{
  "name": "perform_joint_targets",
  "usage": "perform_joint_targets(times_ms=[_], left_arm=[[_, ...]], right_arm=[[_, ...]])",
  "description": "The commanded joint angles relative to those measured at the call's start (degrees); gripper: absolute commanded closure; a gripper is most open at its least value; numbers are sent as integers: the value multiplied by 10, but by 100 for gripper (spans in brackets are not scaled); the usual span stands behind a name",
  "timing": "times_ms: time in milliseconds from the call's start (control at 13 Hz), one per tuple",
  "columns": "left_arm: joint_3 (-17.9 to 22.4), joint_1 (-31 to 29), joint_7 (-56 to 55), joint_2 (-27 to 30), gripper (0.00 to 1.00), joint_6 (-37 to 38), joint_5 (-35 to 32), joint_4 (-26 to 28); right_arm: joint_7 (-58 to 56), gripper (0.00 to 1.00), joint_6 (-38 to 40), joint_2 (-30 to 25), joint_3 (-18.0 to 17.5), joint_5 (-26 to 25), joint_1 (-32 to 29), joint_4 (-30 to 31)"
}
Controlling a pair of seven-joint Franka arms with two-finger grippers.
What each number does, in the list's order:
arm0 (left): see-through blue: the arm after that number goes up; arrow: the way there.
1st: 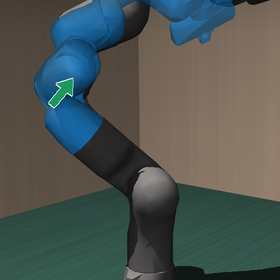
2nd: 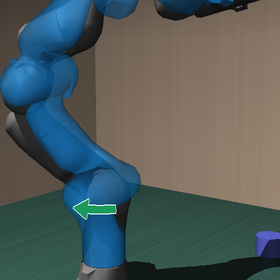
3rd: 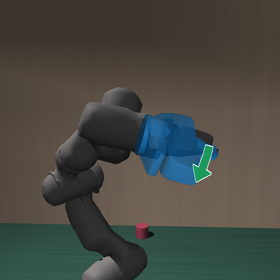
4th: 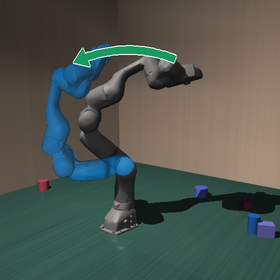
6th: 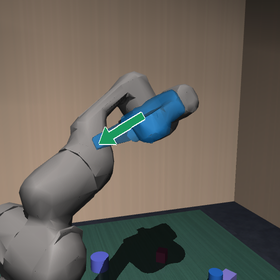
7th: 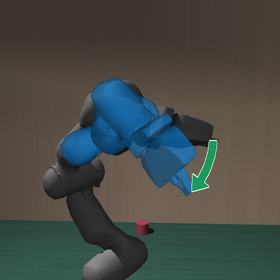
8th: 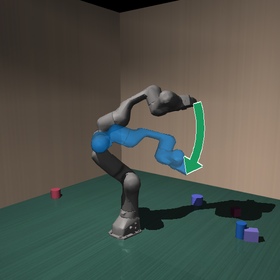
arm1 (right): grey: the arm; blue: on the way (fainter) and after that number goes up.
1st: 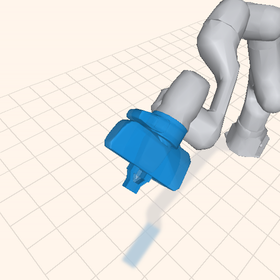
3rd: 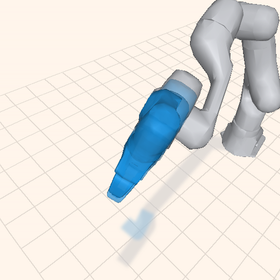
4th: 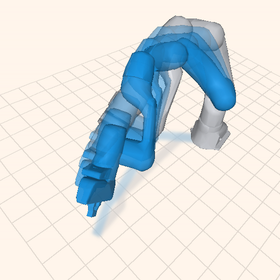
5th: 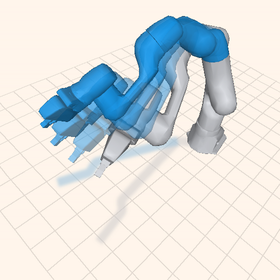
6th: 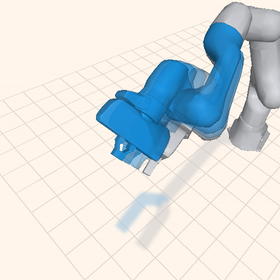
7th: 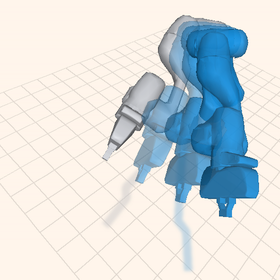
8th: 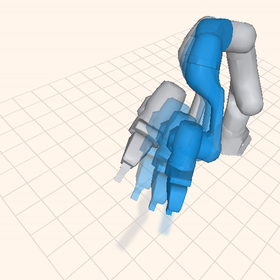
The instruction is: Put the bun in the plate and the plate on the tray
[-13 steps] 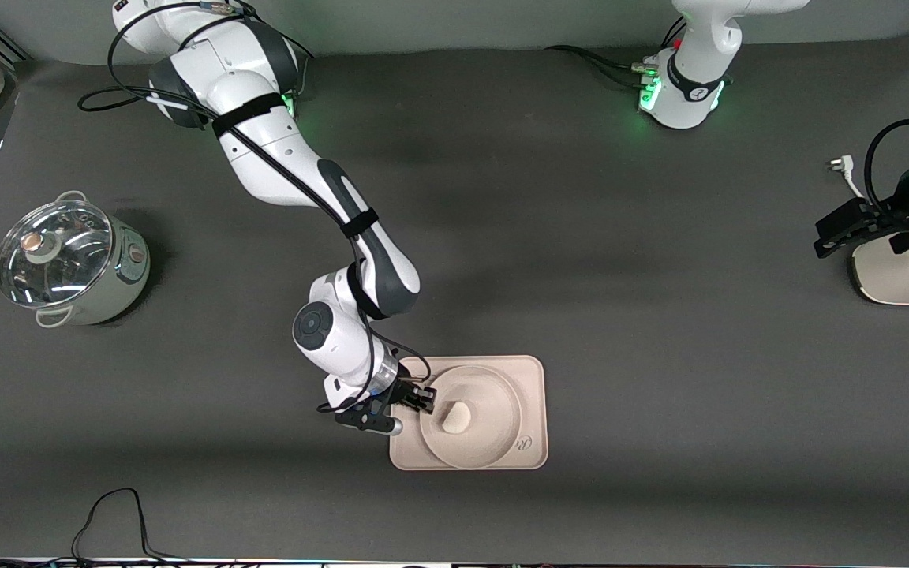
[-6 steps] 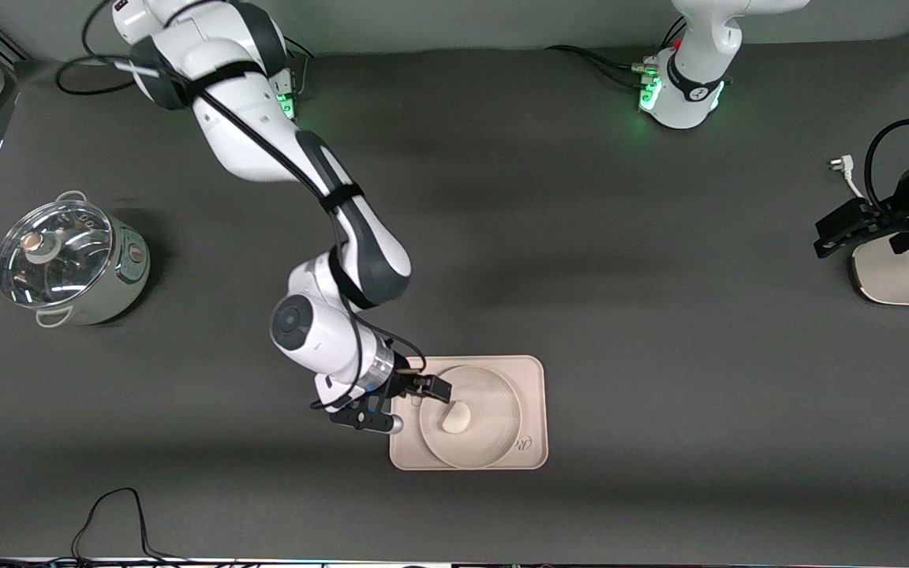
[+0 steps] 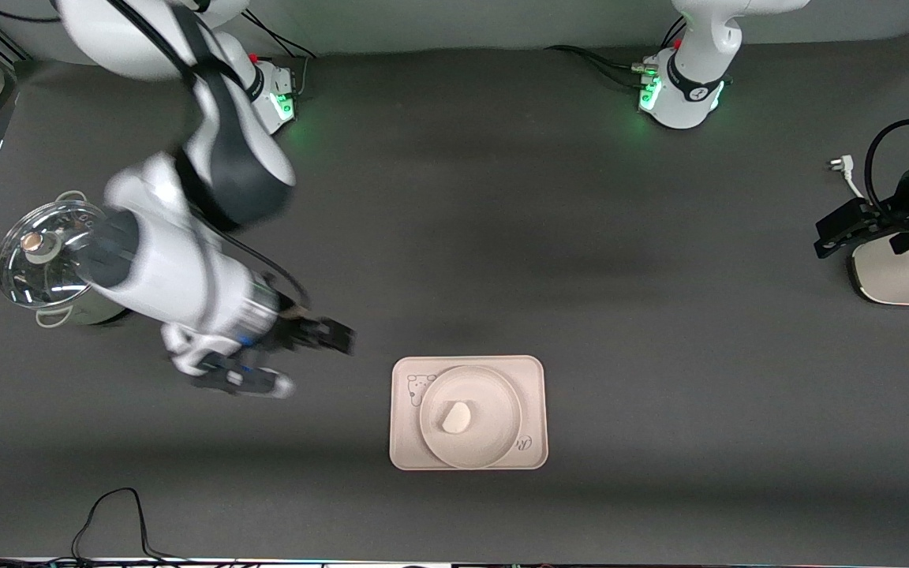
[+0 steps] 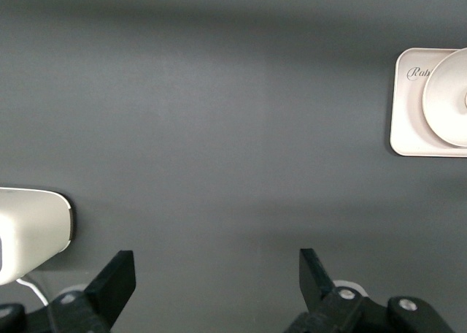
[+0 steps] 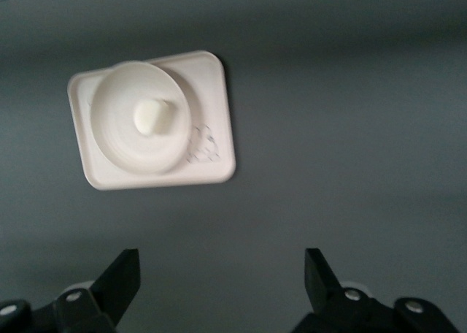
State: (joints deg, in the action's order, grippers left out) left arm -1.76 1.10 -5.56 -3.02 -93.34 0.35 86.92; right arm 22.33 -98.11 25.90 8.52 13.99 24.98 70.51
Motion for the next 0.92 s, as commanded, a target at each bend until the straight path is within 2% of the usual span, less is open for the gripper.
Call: perform_joint_targets(times_ms=[0, 77, 231, 385, 615, 846], left_arm=[[3, 5, 5, -3, 0, -1, -2, -10], [3, 4, 5, -3, 0, -1, -2, -10], [3, 5, 5, -3, 0, -1, -2, -10], [3, 5, 5, -3, 0, -1, -1, -10], [3, 4, 6, -3, 0, -1, 0, -10], [3, 4, 6, -2, 0, -2, 0, -10]], right_arm=[[-96, 0, 60, -144, -53, -69, -84, 118], [-130, 0, 67, -186, -54, -76, -114, 156], [-192, 0, 91, -220, -51, -102, -149, 171], [-225, 0, 98, -233, -45, -141, -164, 170], [-257, 0, 98, -235, 2, -143, -166, 172], [-263, 0, 97, -233, 13, -143, -165, 174]])
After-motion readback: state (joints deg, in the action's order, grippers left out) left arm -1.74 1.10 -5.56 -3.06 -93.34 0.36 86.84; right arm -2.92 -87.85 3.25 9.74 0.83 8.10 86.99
